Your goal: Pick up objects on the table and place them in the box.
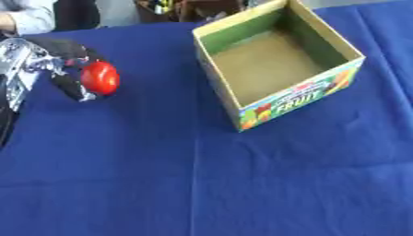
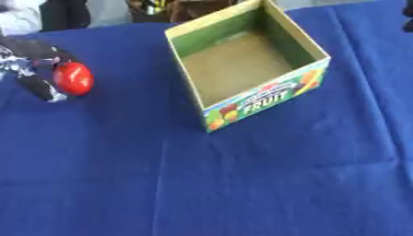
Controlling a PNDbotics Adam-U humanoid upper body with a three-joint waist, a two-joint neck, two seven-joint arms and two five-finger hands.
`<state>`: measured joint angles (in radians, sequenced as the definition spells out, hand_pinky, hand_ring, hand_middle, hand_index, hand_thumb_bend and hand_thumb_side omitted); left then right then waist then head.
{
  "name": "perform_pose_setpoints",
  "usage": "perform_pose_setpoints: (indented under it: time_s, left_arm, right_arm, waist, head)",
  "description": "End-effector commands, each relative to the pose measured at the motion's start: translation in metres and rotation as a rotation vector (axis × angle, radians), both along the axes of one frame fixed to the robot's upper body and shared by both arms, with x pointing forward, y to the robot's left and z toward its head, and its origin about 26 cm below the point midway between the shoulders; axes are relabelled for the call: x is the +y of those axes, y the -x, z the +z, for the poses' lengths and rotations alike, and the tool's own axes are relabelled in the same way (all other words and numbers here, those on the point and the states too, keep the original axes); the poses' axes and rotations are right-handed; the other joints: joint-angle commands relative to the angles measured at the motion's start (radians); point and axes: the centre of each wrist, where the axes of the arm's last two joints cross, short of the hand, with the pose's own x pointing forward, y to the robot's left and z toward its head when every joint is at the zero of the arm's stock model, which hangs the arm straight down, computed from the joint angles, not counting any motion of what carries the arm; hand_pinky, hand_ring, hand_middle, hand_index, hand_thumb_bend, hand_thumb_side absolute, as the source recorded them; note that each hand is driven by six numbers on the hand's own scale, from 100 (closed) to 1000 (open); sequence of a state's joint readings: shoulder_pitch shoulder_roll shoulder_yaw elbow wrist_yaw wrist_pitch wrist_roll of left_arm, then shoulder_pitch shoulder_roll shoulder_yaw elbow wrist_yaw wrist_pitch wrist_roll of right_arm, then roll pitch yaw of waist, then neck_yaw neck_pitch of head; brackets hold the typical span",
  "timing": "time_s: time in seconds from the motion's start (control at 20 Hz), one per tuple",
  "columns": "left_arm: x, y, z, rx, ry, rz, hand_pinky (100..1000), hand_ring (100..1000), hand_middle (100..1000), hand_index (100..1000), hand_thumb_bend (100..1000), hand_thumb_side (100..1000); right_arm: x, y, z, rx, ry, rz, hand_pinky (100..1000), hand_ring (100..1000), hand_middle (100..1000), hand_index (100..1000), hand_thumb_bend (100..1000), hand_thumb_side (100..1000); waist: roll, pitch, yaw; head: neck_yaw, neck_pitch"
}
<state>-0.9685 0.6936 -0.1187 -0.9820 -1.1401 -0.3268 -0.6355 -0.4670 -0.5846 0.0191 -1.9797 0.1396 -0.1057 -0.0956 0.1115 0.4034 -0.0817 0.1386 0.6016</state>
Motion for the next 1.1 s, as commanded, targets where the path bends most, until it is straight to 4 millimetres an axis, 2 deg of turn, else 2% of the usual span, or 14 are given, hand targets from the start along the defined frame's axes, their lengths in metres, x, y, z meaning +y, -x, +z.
perform_pose_setpoints:
  time_s: [0.05, 0.25, 0.4, 0.65, 0.75, 0.85, 1.1]
  left_arm:
    - [0.0088, 0.0026, 0.0125, -0.031, 0.014, 0.017, 505, 716, 891, 1000, 536, 516]
    - [0.0104, 0.0018, 0.011, -0.034, 0.042, 0.017, 459, 655, 857, 999, 497, 495]
    - [0.0106, 0.0016, 0.0119, -0.066, 0.102, -0.006, 392, 585, 754, 947, 473, 485]
    - [0.0106, 0.002, 0.0145, -0.128, 0.154, -0.022, 339, 547, 639, 864, 470, 494]
    - [0.0102, 0.0018, 0.0147, -0.14, 0.145, -0.014, 337, 545, 632, 856, 464, 493]
    - [0.0103, 0.0017, 0.0145, -0.151, 0.138, -0.006, 311, 521, 580, 805, 408, 489]
    - [0.0118, 0.0008, 0.0116, -0.164, 0.151, 0.01, 263, 492, 561, 768, 307, 433]
  right_arm:
    - [0.0009, 0.0042, 0.01, -0.037, 0.015, 0.008, 694, 721, 499, 716, 100, 778]
    - [0.0004, 0.0043, 0.01, -0.038, 0.013, 0.005, 695, 721, 499, 716, 100, 777]
    - [-0.0003, 0.0044, 0.0094, -0.036, 0.011, 0.0, 695, 722, 498, 715, 100, 774]
    - [-0.0004, 0.0044, 0.0085, -0.031, 0.008, -0.006, 695, 723, 496, 714, 100, 768]
    - [-0.0004, 0.0044, 0.0085, -0.031, 0.006, -0.006, 695, 723, 496, 714, 100, 767]
    - [-0.0005, 0.0044, 0.0084, -0.031, 0.005, -0.006, 695, 724, 495, 715, 100, 765]
    - [-0.0005, 0.0043, 0.0081, -0.03, 0.002, -0.006, 696, 725, 494, 715, 100, 759]
  waist:
    - [-0.007, -0.014, -0.003]
    - [-0.009, -0.008, -0.005]
    - [-0.011, -0.006, -0.004]
    - [-0.011, -0.007, -0.002]
    - [-0.011, -0.008, -0.002]
    - [-0.011, -0.008, -0.002]
    - [-0.01, -0.006, 0.0]
  head:
    - [0.005, -0.017]
    - [0.005, -0.018]
    - [0.006, -0.015]
    - [0.006, -0.014]
    - [0.006, -0.014]
    - [0.005, -0.014]
    - [0.005, -0.013]
